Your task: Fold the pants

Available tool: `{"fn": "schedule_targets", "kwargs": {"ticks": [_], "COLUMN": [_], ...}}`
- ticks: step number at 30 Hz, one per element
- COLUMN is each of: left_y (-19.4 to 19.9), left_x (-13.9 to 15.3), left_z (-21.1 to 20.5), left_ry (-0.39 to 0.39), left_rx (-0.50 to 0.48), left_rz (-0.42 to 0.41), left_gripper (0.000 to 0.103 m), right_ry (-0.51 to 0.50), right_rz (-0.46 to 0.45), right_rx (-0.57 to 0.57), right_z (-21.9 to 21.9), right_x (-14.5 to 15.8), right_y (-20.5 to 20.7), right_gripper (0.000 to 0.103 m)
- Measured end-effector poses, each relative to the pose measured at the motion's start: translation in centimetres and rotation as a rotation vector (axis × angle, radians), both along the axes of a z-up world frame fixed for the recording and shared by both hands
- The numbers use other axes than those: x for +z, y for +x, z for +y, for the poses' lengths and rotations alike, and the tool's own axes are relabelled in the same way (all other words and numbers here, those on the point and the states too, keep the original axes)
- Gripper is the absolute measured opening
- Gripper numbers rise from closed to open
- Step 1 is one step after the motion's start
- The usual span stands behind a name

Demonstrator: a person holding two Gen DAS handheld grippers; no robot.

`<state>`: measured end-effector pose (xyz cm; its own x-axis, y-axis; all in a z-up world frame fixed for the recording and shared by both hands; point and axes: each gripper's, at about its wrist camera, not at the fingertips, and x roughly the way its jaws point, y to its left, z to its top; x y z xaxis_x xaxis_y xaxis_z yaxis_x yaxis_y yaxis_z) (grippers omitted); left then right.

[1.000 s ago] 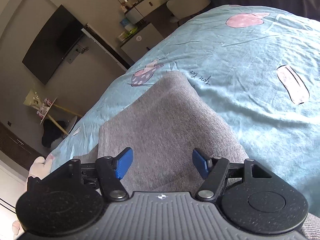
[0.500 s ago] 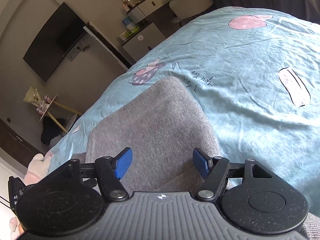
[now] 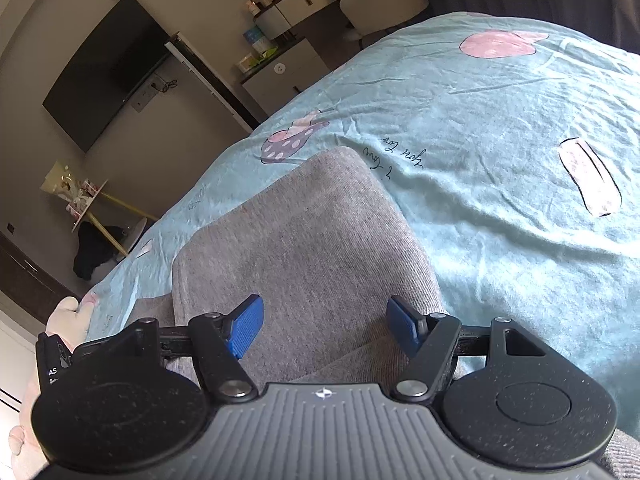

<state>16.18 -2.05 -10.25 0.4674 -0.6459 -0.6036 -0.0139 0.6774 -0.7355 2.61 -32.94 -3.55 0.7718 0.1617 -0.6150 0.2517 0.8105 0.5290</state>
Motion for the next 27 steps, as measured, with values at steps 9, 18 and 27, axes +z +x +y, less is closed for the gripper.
{"fn": "schedule_targets", "kwargs": {"ticks": [9, 18, 27], "left_y": [-2.6, -3.2, -3.0], "left_x": [4.1, 3.7, 3.8], "left_z": [0.9, 2.8, 2.3], "left_ry": [0.113, 0.168, 0.191], "left_rx": [-0.032, 0.026, 0.017], "left_rz": [-0.134, -0.085, -0.103], "left_gripper": [0.014, 0.015, 0.015], "right_ry": [-0.166, -0.282, -0.297], "right_rz": [0.056, 0.12, 0.126], "right_rx": [0.028, 0.101, 0.094], "right_z": [2.1, 4.8, 5.1], "right_x": [1.1, 0.1, -0.5], "right_y": [1.0, 2.2, 3.0], "right_gripper": [0.035, 0.031, 0.031]}}
